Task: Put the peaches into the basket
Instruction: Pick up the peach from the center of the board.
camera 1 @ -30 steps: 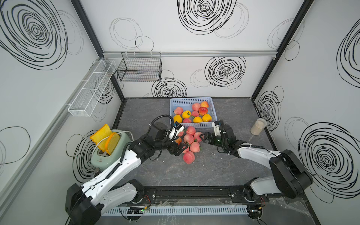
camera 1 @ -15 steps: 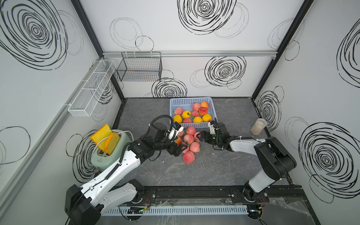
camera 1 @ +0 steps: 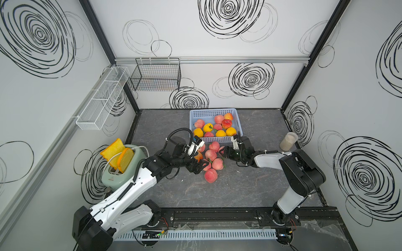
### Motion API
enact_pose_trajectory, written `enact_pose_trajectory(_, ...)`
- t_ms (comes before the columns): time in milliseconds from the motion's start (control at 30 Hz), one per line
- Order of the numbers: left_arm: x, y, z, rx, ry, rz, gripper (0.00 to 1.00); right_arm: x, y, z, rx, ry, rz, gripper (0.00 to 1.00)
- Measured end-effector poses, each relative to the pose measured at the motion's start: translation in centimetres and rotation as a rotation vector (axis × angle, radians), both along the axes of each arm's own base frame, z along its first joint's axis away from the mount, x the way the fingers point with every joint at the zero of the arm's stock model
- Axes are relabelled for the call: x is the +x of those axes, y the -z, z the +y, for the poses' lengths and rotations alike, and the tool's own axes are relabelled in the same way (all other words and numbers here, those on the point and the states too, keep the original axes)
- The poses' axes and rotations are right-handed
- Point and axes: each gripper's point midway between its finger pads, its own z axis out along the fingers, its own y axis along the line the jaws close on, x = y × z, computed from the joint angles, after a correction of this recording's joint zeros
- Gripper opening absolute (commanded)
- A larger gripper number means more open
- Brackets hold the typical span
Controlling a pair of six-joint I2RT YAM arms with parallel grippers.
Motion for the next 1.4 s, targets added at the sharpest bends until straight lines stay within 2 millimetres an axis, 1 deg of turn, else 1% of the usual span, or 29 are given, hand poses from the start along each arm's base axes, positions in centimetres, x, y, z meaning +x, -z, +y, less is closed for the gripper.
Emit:
enact_pose_trajectory(167,0.0,0.0,0.0,0.0,-0.001,0.0,0.9,0.1,-0.3,-0.1,-0.001,0.002,-0.01,0.68)
enact_pose_trajectory(333,0.0,0.0,0.0,0.0,-0.002,0.0,0.9,0.3,-1.2,-0.2,-0.003,0.002,-0.038,0.66)
enact_pose_trajectory(467,0.1,0.0,0.1,0.0,-0.004,0.0,0.9,0.2,-2.7,-0.4,-0.007,-0.002,-0.075,0.65)
enact_pose_trajectory(667,0.2,0.0,0.2,0.0,-0.009,0.0,0.89,-0.1,-5.7,-1.0,-0.022,-0.014,-0.154,0.65)
enact_pose_trajectory(767,0.2,0.0,0.2,-0.001,-0.008,0.001,0.9,-0.2,-6.7,-1.5,-0.043,-0.018,-0.184,0.65)
enact_pose_trajectory(900,0.2,0.0,0.2,-0.004,-0.007,0.003,0.89,0.1,-7.7,-1.8,-0.075,-0.024,-0.225,0.64)
enact_pose_trajectory(1033,0.1,-0.1,0.2,-0.008,-0.002,0.005,0.9,1.0,-9.1,-2.1,-0.099,-0.031,-0.277,0.64)
enact_pose_trajectory(1167,0.1,-0.1,0.1,-0.009,-0.001,0.005,0.9,2.5,-11.3,-2.1,-0.117,-0.035,-0.355,0.64)
enact_pose_trajectory(1300,0.2,-0.1,0.2,-0.01,-0.004,0.007,0.89,4.6,-13.3,-2.2,-0.134,-0.041,-0.44,0.64)
enact_pose_trajectory(1400,0.3,0.0,0.4,-0.009,-0.012,0.006,0.89,6.7,-13.7,-2.1,-0.157,-0.054,-0.481,0.63)
